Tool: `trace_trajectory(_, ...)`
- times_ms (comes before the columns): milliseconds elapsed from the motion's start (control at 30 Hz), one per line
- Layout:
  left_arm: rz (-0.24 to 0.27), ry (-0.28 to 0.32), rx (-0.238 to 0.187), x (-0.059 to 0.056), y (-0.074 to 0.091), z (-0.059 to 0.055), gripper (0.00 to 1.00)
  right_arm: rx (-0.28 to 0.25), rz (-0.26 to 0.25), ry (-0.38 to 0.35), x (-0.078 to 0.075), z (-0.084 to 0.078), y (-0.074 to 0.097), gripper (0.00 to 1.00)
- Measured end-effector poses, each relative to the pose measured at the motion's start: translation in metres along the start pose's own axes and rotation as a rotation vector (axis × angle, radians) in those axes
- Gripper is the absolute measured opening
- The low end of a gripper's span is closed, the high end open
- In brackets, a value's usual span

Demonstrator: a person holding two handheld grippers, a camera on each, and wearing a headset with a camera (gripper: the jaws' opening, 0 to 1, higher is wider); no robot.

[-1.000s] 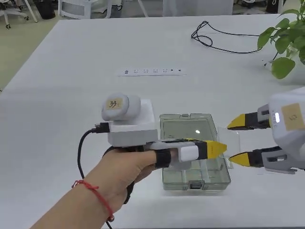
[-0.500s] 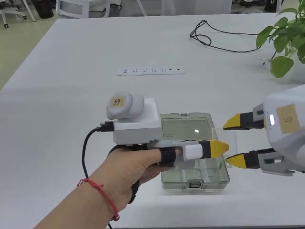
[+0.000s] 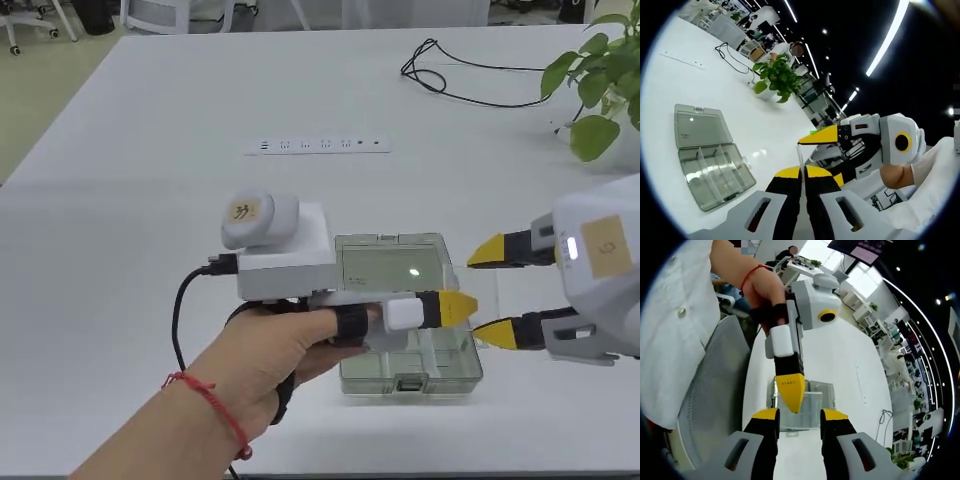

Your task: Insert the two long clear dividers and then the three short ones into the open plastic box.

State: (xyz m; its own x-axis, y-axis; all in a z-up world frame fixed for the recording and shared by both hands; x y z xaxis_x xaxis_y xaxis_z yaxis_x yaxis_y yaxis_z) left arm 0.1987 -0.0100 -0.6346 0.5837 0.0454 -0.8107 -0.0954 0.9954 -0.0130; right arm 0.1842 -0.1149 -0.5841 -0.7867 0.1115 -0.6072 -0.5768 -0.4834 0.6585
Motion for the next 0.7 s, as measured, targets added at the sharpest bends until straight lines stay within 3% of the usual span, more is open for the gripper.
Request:
trace_trajectory(300, 0.013, 0.001, -0.039, 0.002, 0.004, 0.003, 0.0, -0.022, -0.009, -0.036, -0.005, 0.002, 0.001, 0.36)
trace_trajectory(533, 0.017, -0.128, 0.0, 0.0, 0.006, 0.004, 0.0, -0.062, 0.019, -0.124, -0.016, 0.0, 0.009, 0.36)
trace_trajectory(700, -0.014, -0.271, 0.084, -0.001, 0.009, 0.0, 0.0, -0.109, 0.091, -0.22, -0.025, -0.002, 0.014, 0.32)
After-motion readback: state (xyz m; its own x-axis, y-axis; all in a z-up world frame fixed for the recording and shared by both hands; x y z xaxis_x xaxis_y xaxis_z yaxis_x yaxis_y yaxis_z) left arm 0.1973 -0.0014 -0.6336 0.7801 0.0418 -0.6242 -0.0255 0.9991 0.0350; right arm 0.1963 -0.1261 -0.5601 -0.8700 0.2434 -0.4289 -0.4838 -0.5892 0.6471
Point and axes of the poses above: the centre of the closed fingertips' face, and the gripper's own axes: y roughly backward along the fingers, x roughly to its left, z roughly out of its top, the point moved 8 cm from there along y, roughly backward along the fingers, and after that the axes turned 13 degrees about -z, right-handed, at the moved point
